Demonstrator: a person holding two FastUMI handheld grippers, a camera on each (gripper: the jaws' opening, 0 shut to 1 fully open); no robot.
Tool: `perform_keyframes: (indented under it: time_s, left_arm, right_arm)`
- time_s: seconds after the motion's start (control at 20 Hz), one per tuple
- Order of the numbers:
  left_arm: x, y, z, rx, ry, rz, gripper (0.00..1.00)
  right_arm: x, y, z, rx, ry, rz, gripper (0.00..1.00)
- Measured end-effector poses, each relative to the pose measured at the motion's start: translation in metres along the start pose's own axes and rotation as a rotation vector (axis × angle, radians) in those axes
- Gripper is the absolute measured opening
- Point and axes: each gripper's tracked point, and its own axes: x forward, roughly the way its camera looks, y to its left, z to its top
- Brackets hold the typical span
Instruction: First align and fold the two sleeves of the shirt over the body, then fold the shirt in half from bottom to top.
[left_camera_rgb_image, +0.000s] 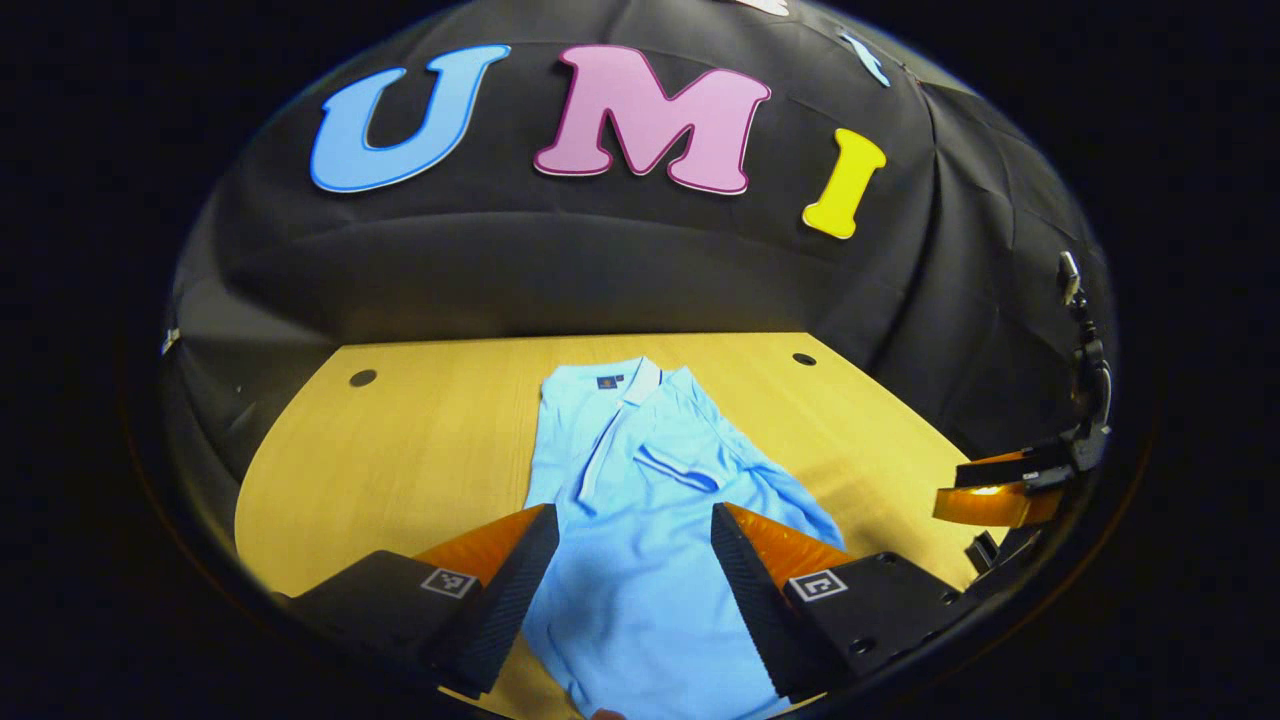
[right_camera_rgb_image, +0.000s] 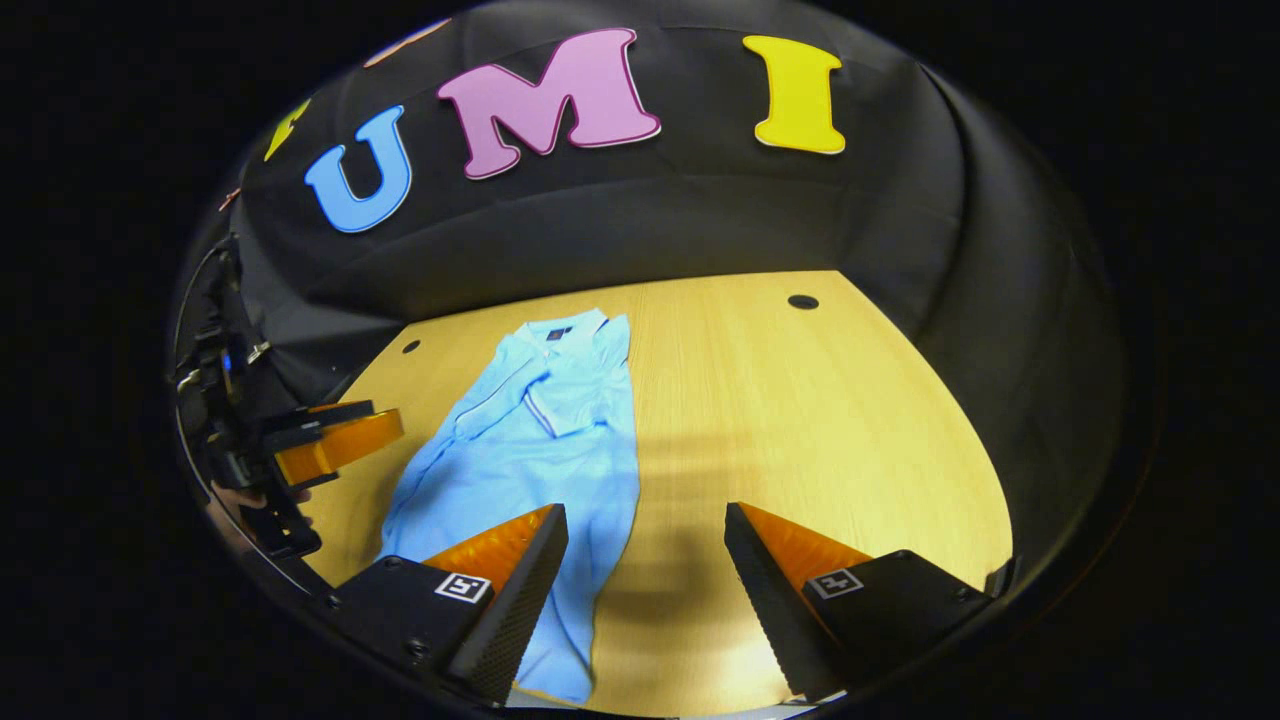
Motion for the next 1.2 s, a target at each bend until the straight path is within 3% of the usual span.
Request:
perform_keyframes:
  time_s: [0.2, 0.45, 0.8, 1.1, 1.15, 1.2]
  left_arm:
    - [-0.066, 0.005, -0.061, -0.016, 0.053, 0.028, 0.97]
    - [-0.109, 0.001, -0.139, -0.038, 0.154, 0.059, 0.98]
    - [-0.112, -0.001, -0.197, -0.074, 0.236, 0.114, 0.98]
    - [-0.104, 0.004, -0.224, -0.006, 0.297, 0.160, 0.99]
    - [-0.103, -0.002, -0.225, 0.007, 0.286, 0.147, 0.98]
    - [-0.104, -0.005, -0.224, 0.022, 0.284, 0.143, 0.90]
  right_arm:
    - [-0.016, 0.025, -0.050, 0.003, 0.065, 0.024, 0.99]
    - [-0.027, 0.042, -0.105, -0.003, 0.135, 0.033, 0.99]
    - [-0.030, 0.045, -0.160, -0.004, 0.208, 0.031, 0.99]
    - [-0.020, 0.045, -0.174, -0.009, 0.217, 0.007, 0.98]
    - [-0.018, 0.043, -0.175, -0.031, 0.211, -0.017, 0.99]
    - [-0.019, 0.045, -0.177, -0.053, 0.212, -0.023, 0.93]
